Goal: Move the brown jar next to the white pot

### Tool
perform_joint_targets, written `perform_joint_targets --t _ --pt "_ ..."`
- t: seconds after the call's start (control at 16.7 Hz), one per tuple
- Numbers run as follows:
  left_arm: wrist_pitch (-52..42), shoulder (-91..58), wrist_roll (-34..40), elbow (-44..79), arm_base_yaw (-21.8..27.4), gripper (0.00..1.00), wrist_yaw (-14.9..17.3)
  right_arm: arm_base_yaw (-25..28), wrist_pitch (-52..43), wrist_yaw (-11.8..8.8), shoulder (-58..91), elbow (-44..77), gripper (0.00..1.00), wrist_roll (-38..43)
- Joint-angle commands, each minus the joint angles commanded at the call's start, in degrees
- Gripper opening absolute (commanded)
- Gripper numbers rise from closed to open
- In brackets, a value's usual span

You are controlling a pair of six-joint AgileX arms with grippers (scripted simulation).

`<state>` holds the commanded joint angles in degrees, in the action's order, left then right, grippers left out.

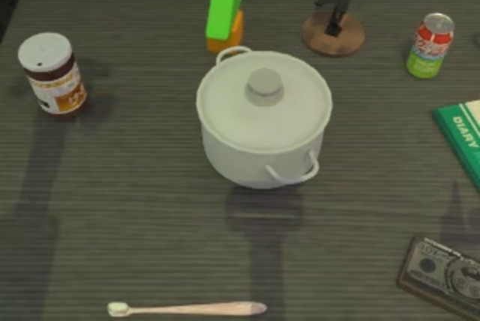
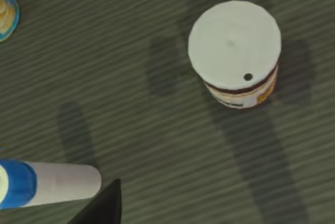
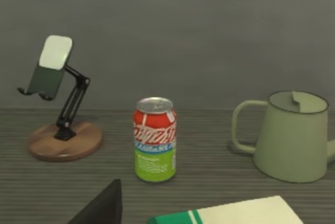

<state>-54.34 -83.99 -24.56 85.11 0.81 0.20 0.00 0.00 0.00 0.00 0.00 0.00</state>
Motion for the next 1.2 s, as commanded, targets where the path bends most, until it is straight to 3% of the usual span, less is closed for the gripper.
perform_joint_targets --t 0.72,0.96,1.2 --pt "-37.3 -58.5 -17.1 63.4 0.5 1.00 0.3 0.0 0.0 0.0 0.0 0.0 1.00 0.0" --pt "-43.1 -68.0 -20.0 75.0 0.5 1.00 0.3 0.0 0.0 0.0 0.0 0.0 1.00 0.0" --pt "-44.4 -70.3 -20.8 78.0 0.5 1.00 0.3 0.0 0.0 0.0 0.0 0.0 1.00 0.0"
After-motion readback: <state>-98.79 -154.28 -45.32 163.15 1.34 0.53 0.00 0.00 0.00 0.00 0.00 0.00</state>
